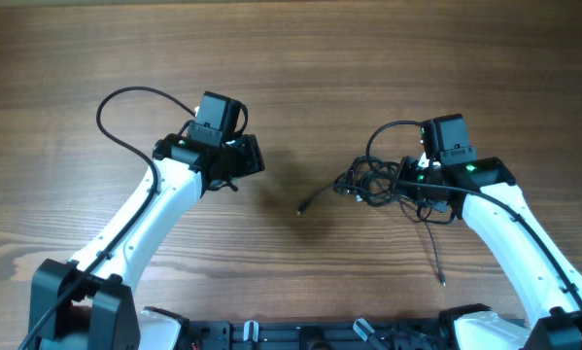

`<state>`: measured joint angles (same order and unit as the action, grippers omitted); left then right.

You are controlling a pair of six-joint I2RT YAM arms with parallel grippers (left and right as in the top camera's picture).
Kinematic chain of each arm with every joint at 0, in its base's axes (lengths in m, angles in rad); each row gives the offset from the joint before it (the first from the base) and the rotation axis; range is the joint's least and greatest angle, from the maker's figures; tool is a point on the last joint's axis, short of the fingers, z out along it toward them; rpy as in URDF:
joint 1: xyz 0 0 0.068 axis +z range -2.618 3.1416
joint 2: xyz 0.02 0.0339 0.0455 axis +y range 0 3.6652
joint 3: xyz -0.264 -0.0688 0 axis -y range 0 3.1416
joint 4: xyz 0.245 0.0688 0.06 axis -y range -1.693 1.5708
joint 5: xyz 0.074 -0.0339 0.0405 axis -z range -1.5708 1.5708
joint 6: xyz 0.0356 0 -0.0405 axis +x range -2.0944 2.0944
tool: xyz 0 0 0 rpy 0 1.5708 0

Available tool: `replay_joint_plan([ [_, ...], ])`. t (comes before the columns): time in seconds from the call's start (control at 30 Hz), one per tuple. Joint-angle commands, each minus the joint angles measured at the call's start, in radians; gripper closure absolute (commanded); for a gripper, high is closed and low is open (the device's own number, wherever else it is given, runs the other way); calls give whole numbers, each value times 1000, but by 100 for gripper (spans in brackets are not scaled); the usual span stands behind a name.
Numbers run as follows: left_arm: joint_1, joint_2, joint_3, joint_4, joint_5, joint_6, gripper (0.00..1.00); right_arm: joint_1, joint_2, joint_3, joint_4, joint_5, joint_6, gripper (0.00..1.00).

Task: Untangle cables

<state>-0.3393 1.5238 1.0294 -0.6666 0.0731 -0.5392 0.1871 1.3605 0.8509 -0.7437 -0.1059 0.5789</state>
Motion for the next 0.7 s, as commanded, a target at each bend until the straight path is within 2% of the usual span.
replay_joint_plan([
  [0.0,1,-26,7,9,47,11,31,-1,10,7,3,9,-1,92],
  [0.07,0,-19,6,43,255,11,35,-1,10,7,12,-28,-3,92],
  [0.13,-10,-6,5,71,338,11,36,-1,10,7,28,-76,-3,93],
  [0.2,-29,10,5,88,350,8,37,-1,10,7,71,-207,-4,96],
  [0.4,-78,16,5,122,383,8,41,-1,10,7,266,-590,-66,96],
  [0.67,-140,16,5,128,410,6,42,-1,10,7,367,-732,-56,96],
])
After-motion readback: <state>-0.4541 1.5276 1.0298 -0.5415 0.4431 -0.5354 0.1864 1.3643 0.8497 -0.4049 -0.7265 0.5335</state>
